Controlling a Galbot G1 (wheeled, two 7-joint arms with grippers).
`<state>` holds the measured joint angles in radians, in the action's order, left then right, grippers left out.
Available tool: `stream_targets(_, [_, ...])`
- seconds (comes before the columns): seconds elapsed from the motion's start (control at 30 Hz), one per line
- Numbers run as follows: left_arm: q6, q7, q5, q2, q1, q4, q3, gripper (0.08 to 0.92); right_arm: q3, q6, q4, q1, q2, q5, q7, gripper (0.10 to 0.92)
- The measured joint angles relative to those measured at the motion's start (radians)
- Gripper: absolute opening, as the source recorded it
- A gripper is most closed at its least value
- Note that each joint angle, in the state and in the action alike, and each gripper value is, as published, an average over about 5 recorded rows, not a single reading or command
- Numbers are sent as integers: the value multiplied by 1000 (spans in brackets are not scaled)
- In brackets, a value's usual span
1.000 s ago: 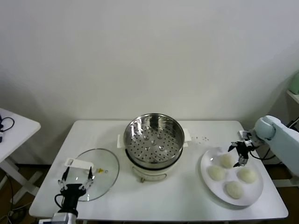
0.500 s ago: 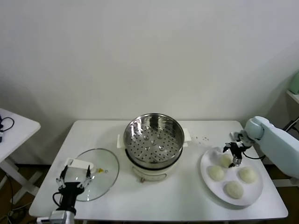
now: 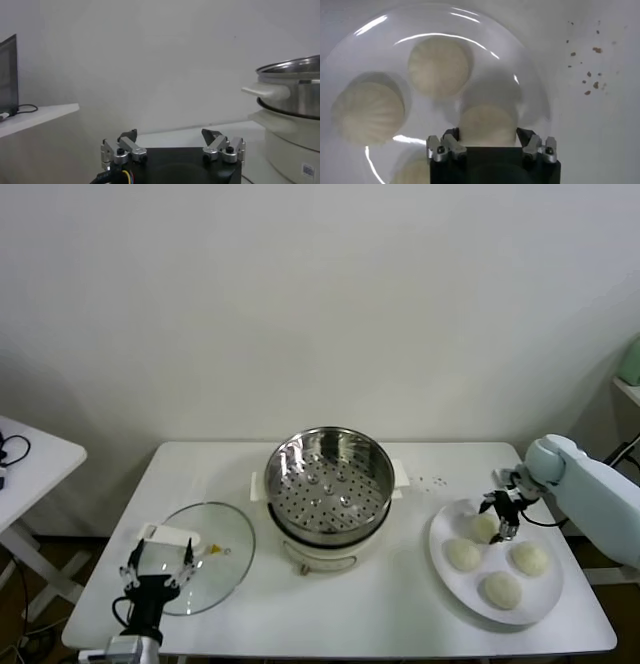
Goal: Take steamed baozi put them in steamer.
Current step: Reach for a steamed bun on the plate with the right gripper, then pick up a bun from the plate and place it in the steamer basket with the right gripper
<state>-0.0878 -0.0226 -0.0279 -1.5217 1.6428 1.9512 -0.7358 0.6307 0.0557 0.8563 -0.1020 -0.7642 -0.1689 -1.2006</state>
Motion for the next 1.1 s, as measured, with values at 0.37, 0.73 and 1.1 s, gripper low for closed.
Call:
stream_targets(0.37, [4, 0, 1, -1, -1, -2, 2, 823, -15, 10, 10, 16, -3, 8, 3, 696])
stream_targets(0.73, [10, -2, 3, -1, 2, 1, 2, 823, 54, 45, 97, 142, 11, 64, -19, 704])
stream_targets(1.1, [18, -5, -17, -1, 11, 6, 15, 823, 242, 136, 236, 429, -42, 83, -40, 704])
